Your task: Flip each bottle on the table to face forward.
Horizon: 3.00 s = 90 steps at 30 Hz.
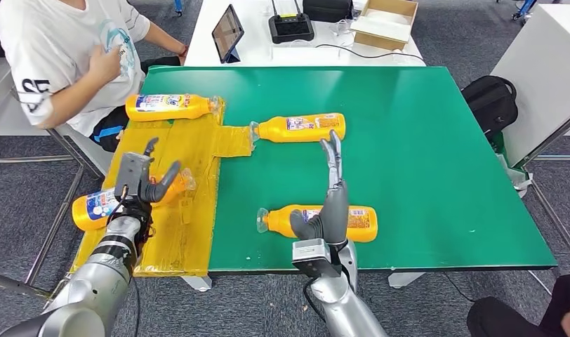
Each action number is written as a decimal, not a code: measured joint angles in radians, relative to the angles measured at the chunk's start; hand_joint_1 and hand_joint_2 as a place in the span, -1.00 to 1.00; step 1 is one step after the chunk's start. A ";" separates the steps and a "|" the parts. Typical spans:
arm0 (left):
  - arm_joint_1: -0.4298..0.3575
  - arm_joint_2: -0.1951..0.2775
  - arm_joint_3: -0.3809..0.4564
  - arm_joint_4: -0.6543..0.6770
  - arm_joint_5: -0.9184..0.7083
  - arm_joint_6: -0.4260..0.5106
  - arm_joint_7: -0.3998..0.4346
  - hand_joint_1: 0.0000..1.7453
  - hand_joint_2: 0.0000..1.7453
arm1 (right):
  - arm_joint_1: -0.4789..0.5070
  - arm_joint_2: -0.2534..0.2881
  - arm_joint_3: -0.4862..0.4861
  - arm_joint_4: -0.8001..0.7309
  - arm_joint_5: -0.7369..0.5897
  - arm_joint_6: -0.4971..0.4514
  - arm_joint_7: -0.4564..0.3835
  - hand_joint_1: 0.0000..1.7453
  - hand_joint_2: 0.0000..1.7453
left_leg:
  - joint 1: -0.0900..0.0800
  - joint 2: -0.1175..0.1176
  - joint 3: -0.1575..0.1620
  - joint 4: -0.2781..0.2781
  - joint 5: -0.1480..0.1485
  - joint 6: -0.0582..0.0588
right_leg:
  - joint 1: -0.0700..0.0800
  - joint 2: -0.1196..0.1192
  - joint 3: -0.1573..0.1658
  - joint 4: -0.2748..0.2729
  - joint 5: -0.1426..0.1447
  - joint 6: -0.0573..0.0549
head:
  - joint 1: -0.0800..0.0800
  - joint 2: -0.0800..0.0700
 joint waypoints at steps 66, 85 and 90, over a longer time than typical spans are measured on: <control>0.286 -0.102 -0.433 -0.488 0.385 0.443 -0.024 -1.00 1.00 | -0.523 -0.347 0.075 0.806 0.310 0.883 0.412 1.00 1.00 | 0.000 0.004 0.008 0.000 0.001 0.002 | 0.000 0.003 0.005 -0.003 0.005 0.000 | 0.000 0.000; 0.278 -0.102 -0.446 -0.458 0.404 0.448 -0.024 -1.00 1.00 | -0.508 -0.345 0.090 0.815 0.194 0.772 0.370 1.00 1.00 | 0.000 0.005 0.007 0.000 0.001 0.002 | 0.000 0.004 0.006 -0.003 0.005 0.001 | 0.000 0.000; 0.317 -0.106 -0.441 -0.480 0.414 0.382 -0.011 -1.00 1.00 | -0.316 -0.288 0.004 0.561 0.113 0.335 0.281 1.00 1.00 | 0.000 0.002 0.002 0.000 0.001 0.002 | 0.000 0.003 0.002 -0.002 0.005 0.001 | -0.001 0.000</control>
